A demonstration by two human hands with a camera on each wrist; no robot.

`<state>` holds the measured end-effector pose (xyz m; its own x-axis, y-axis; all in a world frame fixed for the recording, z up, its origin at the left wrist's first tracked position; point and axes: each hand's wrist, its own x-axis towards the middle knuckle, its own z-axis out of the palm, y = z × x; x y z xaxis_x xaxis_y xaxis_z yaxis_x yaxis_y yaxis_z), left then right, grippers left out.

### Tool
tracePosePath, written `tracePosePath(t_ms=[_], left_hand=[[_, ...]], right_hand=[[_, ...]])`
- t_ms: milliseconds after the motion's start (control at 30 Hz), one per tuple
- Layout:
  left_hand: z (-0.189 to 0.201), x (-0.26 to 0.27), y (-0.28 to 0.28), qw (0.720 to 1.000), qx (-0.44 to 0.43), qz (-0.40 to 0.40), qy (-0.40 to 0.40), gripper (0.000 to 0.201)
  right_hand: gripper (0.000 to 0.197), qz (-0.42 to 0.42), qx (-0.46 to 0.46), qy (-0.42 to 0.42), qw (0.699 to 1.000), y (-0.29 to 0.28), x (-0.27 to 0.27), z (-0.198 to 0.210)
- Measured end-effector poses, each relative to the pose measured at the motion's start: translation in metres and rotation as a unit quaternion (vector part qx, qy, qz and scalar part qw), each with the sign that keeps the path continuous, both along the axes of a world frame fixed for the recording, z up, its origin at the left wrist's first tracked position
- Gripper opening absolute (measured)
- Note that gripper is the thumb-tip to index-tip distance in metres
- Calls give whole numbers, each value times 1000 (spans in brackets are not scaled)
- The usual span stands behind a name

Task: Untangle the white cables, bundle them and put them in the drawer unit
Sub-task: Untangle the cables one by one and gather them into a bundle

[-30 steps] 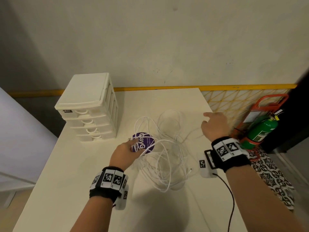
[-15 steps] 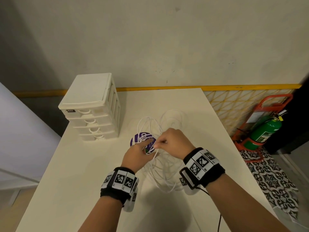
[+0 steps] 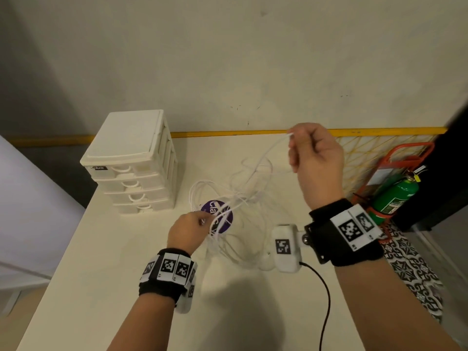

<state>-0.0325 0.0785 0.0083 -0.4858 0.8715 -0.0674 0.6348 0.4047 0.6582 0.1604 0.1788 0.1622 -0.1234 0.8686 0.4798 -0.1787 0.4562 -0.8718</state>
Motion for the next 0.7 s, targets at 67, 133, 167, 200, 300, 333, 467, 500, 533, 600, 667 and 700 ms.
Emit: tracePosePath(t_ms=[67,133,167,200,300,333,467,500,533,600,667,700], left_hand=[[3,-13,-4,996,-16,73,47,26],[4,-24,-8,988,-18,130,86,28],[4,-29,-10,983,-17,152,98,28],[4,-33,-13,979,-15,174,107,28],[5,-41,-18,971,-1,214,108,27],[6,-41,-19,971,13,213,105,26],[6,-34,-22,977,113,140,119,18],[5,-30,-20,977,126,121,126,17],[4,-26,-19,976,134,105,133,16],[1,-17,-14,975,150,80,143,16],[1,-7,-10,974,159,56,148,16],[1,-3,-9,975,161,43,148,16]], right_hand=[[21,-36,-17,34,999,12,13,-4],[23,-90,-26,30,995,22,26,-13],[25,-121,-22,14,992,25,32,-17],[28,-148,-13,-5,989,26,36,-21],[32,-202,-1,-60,977,29,43,-37],[32,-215,-13,-88,972,31,45,-44],[24,-183,-143,-343,910,51,55,-83],[27,-174,-159,-409,882,53,56,-92],[31,-181,-144,-451,862,53,55,-97],[38,-198,-38,-443,874,45,44,-97],[36,-135,84,-382,910,31,25,-90],[30,-79,120,-379,914,23,15,-86]])
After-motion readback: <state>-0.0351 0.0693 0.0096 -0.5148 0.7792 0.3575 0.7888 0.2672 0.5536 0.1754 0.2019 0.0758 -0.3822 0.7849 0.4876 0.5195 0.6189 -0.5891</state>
